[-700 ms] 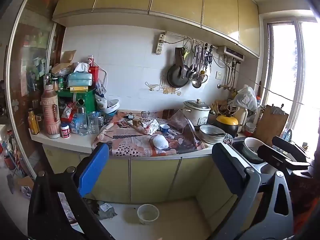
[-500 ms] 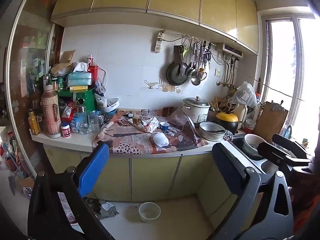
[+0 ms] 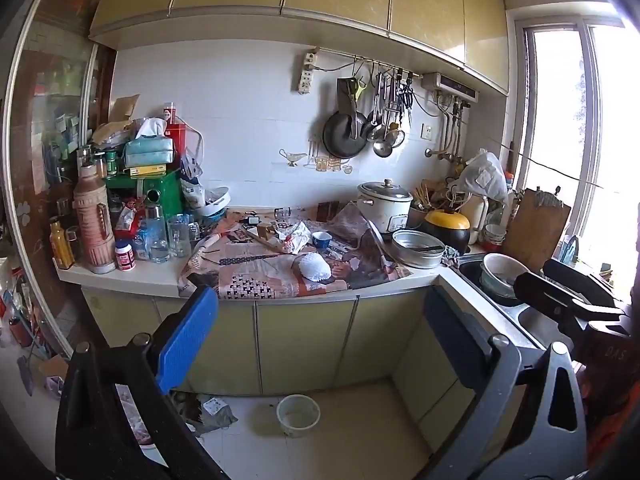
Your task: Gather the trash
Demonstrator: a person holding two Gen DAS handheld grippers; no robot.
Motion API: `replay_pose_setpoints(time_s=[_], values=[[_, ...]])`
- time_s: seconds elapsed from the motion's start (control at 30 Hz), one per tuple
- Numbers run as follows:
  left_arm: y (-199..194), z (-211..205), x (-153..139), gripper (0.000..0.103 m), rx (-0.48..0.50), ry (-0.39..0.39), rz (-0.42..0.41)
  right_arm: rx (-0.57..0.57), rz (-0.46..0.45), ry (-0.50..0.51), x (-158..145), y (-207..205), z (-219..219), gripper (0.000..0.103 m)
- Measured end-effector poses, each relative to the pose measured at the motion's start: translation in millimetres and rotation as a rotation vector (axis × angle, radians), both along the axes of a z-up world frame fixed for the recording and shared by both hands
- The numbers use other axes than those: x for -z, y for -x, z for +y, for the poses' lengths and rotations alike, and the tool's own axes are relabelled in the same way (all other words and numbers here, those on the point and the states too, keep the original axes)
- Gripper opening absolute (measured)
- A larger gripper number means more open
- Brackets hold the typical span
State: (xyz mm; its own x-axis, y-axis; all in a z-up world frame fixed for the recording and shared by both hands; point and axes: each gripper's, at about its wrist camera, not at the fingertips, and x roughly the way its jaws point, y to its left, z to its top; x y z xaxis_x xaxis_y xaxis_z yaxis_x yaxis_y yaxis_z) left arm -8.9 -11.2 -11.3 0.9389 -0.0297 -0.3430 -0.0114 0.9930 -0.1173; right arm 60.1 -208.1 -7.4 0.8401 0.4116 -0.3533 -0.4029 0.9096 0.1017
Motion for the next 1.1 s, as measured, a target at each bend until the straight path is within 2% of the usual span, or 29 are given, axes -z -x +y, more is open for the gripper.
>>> replay_pose_setpoints(time_s=[1.1], values=[[-9.7,1.0,-0.8,0.103,0.021,-0.005,0.012,0.006,0.003,-0.007,-2.3,-2.4,1.1,0.103]])
